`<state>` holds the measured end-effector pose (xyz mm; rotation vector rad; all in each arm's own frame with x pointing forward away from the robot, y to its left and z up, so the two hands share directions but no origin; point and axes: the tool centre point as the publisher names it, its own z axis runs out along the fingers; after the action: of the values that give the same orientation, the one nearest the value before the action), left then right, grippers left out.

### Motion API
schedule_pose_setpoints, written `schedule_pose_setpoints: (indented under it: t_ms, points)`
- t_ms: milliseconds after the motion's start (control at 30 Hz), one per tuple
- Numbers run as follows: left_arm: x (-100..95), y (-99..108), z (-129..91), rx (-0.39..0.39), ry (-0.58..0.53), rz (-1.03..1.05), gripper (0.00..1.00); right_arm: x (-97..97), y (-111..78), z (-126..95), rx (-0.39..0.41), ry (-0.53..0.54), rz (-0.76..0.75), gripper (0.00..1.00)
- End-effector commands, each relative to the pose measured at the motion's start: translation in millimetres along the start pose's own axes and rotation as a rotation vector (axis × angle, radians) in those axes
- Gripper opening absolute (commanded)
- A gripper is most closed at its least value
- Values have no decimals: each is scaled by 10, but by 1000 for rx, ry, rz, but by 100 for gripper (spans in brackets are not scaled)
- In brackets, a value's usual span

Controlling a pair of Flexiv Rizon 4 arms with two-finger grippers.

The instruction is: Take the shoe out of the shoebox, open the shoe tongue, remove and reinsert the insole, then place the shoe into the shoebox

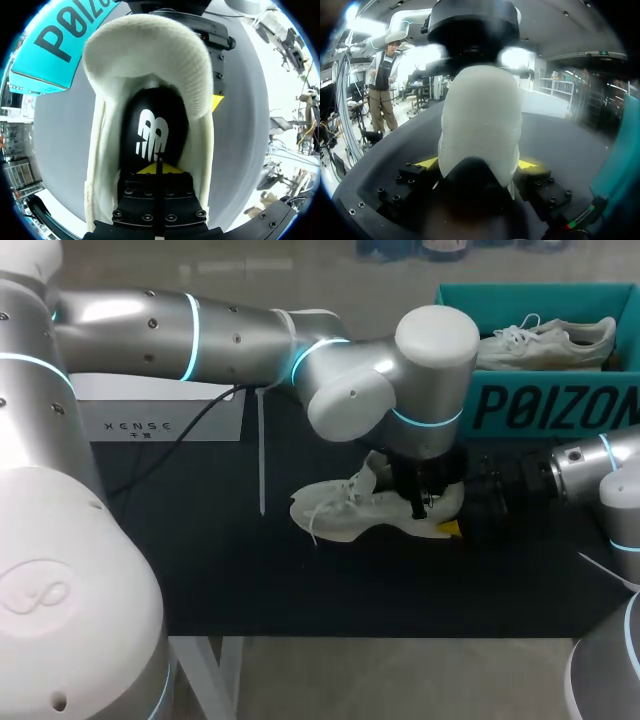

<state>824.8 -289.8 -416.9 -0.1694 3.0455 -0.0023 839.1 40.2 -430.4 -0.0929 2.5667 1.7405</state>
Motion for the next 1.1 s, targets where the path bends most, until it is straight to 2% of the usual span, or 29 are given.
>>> schedule_pose_setpoints:
  t_ms: [33, 567, 1100]
  points:
    - [74, 50, 442, 0, -56, -3, 0, 10, -9, 39, 2, -2, 1, 0]
    - [-53, 195, 240, -12, -183, -51, 0, 10, -9, 39, 2, -2, 1, 0]
    - [-177, 141, -98, 13, -240, -51, 0, 10, -9, 39, 2, -2, 1, 0]
